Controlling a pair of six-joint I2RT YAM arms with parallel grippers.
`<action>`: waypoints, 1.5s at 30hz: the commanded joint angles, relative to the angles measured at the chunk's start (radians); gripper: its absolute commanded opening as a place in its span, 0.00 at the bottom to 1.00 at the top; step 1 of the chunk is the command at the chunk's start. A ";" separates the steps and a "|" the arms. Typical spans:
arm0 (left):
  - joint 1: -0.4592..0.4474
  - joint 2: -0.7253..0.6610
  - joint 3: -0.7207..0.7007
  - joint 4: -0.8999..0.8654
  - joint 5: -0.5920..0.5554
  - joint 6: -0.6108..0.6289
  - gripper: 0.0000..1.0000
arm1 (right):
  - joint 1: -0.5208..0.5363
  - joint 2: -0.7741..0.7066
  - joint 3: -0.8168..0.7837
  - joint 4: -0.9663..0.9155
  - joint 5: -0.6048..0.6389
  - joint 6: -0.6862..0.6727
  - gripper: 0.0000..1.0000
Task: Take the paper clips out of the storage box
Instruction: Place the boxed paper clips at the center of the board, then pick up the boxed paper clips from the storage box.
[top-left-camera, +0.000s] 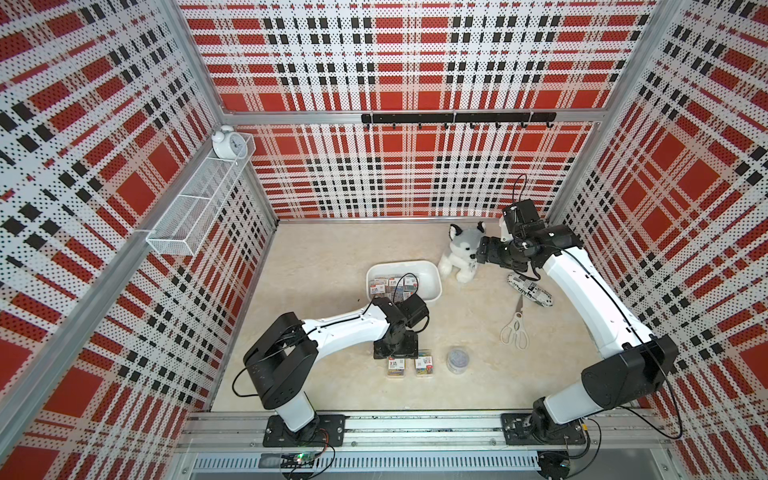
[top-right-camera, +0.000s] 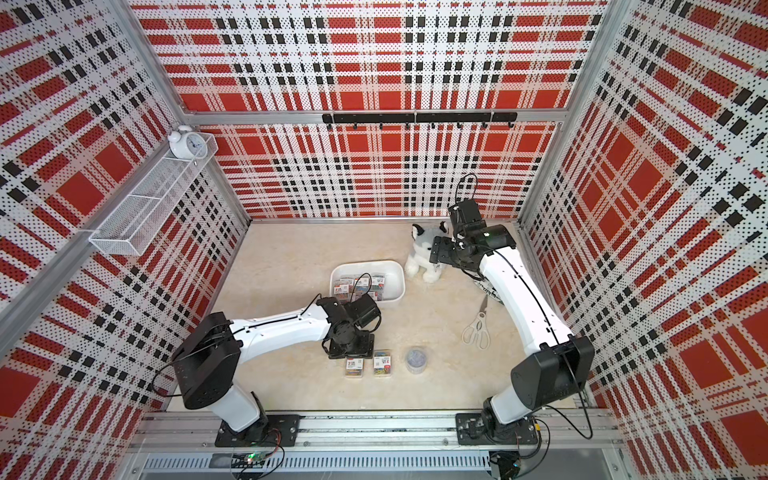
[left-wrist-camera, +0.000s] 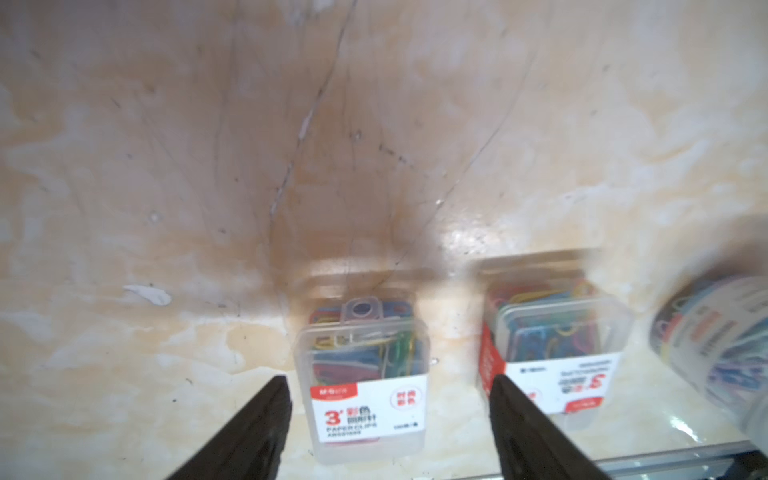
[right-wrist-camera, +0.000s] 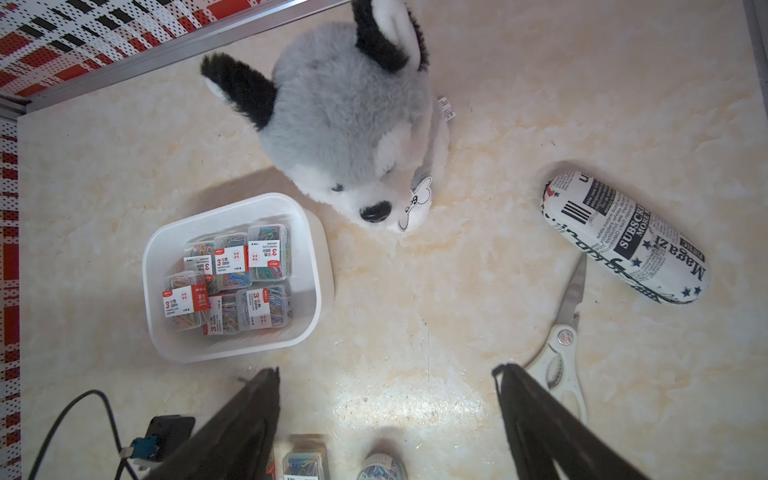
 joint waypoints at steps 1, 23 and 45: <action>0.021 -0.056 0.067 -0.081 -0.111 0.052 0.78 | -0.010 0.010 0.033 0.007 0.003 -0.004 0.87; 0.472 -0.091 0.515 -0.164 -0.113 0.250 0.68 | -0.009 0.070 0.101 0.009 -0.019 -0.001 0.87; 0.344 0.311 0.694 -0.314 -0.187 0.215 0.73 | -0.009 0.054 0.087 0.019 -0.007 0.000 0.87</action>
